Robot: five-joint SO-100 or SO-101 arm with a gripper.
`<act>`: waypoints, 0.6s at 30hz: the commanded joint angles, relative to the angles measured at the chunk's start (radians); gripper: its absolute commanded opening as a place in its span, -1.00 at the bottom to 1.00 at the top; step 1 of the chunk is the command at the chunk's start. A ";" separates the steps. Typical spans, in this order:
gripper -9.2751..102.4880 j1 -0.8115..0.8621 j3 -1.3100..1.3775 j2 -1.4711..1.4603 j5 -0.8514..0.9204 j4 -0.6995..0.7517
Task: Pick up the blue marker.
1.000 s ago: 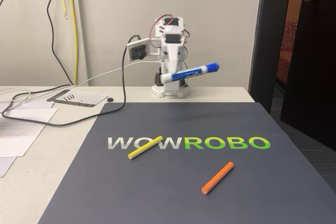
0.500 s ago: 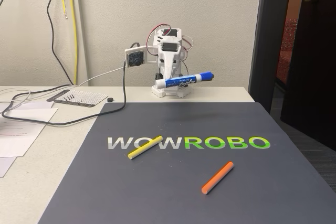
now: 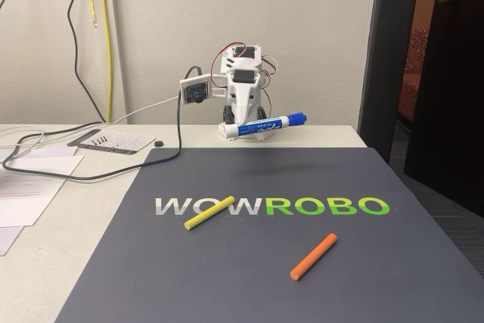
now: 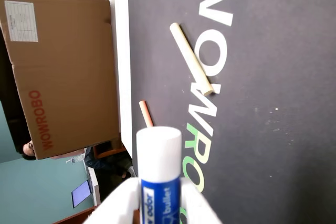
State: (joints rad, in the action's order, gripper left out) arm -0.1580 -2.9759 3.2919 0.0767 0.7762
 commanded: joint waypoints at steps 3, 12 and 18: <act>-0.83 0.002 0.009 0.057 0.005 -0.009; -0.83 -0.002 0.008 0.057 0.003 -0.018; -0.83 -0.003 0.008 0.057 0.009 -0.015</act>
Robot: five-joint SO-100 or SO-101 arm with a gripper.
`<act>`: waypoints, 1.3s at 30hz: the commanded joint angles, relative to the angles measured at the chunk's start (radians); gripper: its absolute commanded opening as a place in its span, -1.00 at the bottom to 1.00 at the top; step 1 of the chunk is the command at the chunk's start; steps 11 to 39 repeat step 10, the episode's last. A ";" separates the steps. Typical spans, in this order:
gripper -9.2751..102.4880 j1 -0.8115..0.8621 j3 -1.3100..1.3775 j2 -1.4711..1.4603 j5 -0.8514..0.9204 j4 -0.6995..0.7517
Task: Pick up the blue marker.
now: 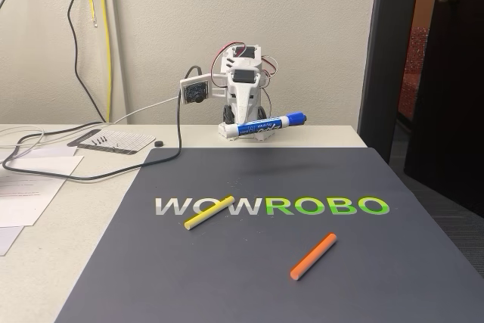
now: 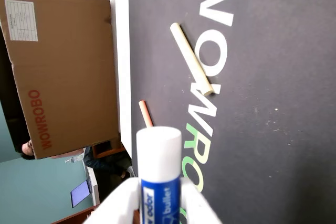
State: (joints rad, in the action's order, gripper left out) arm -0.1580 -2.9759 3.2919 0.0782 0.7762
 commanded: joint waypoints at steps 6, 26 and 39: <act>-0.83 -0.003 0.006 0.057 0.008 -0.018; -0.83 -0.003 0.006 0.057 0.002 -0.020; -0.83 -0.003 0.006 0.057 0.002 -0.020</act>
